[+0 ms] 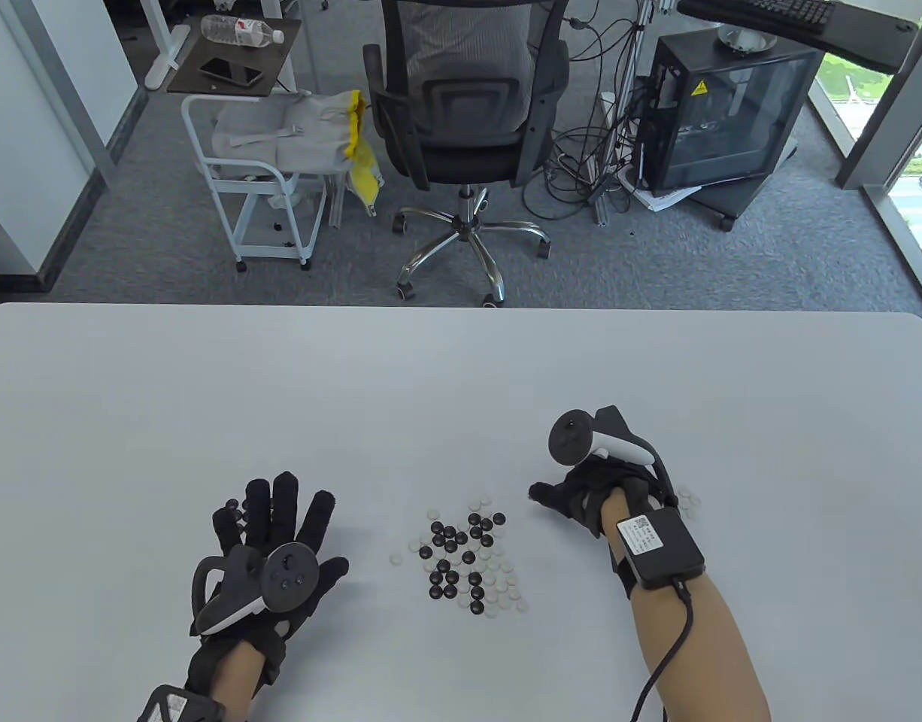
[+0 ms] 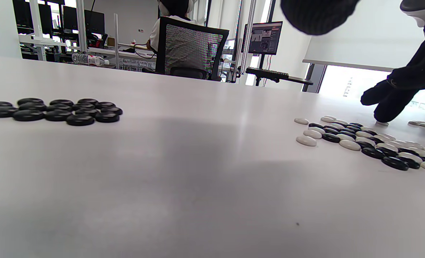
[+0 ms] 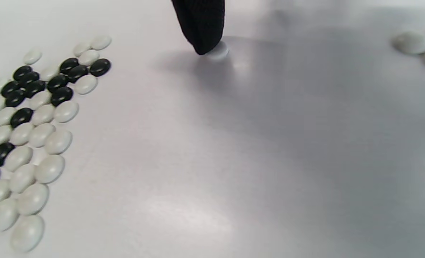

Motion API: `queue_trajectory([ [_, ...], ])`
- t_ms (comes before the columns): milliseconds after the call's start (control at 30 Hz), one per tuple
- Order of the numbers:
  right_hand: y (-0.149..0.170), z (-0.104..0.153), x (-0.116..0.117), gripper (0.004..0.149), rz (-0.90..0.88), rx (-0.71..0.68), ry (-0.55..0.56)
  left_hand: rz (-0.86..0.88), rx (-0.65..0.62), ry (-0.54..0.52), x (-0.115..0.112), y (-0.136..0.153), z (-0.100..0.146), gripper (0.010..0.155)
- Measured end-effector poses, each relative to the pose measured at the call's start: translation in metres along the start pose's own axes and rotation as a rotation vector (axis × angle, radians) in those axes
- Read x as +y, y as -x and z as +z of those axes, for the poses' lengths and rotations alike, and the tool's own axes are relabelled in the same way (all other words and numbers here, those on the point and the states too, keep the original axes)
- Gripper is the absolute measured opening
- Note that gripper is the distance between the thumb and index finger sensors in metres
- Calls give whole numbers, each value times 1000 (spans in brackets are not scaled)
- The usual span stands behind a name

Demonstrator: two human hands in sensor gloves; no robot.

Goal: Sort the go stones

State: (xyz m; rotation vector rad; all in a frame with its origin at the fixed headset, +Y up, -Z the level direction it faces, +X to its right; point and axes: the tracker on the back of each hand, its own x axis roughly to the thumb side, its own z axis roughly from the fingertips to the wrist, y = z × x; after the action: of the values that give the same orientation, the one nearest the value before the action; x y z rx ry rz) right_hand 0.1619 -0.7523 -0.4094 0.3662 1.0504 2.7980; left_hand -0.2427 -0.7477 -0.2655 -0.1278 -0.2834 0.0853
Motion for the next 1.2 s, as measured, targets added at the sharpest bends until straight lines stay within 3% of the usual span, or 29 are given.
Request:
queue_trajectory([
  [367,63,25,3,68,-77,135,14,-5,4,10,-1,0,0,81],
  [733,77,30,2,68,-85,184,37,-1,9,17,-1,0,-1,81],
  [933,68,34,-2,70,-66,188,44,-3,8,18,-1,0,-1,81],
  [1200,-7,33,-10,69,4,-100,19,-3,11,22,-2,0,-2,81],
])
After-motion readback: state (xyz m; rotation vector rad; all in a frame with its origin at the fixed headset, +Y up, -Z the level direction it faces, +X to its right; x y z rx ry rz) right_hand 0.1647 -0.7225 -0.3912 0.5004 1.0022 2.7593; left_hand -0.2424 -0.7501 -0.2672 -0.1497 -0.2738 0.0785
